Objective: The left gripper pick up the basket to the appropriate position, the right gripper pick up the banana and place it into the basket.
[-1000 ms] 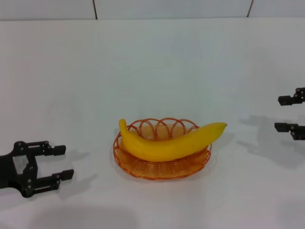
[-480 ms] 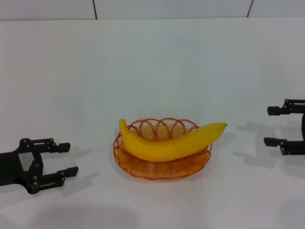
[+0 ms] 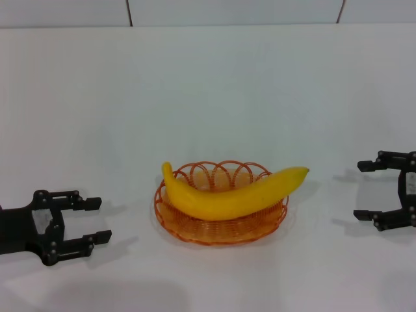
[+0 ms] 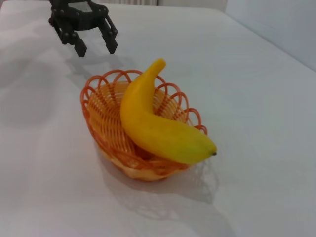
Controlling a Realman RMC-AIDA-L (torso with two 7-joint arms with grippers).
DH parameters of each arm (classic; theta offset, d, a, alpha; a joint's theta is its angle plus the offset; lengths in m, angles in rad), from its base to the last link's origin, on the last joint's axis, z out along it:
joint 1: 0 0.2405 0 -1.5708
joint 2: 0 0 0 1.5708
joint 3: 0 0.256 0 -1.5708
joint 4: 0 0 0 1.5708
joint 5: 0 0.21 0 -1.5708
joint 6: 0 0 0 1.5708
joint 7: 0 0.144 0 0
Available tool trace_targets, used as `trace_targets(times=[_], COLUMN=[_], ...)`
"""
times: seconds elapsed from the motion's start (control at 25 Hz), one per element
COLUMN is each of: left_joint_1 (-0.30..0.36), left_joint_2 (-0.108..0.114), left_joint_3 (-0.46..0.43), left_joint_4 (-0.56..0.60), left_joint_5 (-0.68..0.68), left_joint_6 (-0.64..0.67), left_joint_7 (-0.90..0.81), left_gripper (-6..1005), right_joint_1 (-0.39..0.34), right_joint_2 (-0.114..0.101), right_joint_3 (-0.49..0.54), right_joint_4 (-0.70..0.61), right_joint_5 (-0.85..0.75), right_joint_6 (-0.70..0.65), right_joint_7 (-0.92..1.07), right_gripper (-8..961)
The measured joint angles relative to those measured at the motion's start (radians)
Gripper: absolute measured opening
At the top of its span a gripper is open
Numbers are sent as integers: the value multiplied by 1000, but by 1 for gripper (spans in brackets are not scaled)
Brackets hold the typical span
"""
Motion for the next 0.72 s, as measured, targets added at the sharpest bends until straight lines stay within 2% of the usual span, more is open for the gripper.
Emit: trace_targets(times=[0.32, 0.72], left_joint_1=[-5, -12], left_joint_2=[0, -4], left_joint_3=[-2, -4], left_joint_4=[0, 0], left_joint_5=[5, 16], left_joint_6=[-18, -27], left_joint_7=[0, -2], left_gripper=[617, 617], right_joint_1=[6, 13], right_joint_2=[-2, -1], right_joint_3=[0, 0], right_joint_4=[-1, 2], right_joint_5=[0, -2], right_joint_6=[-68, -70], right_joint_7=[-5, -3], right_gripper=[892, 892])
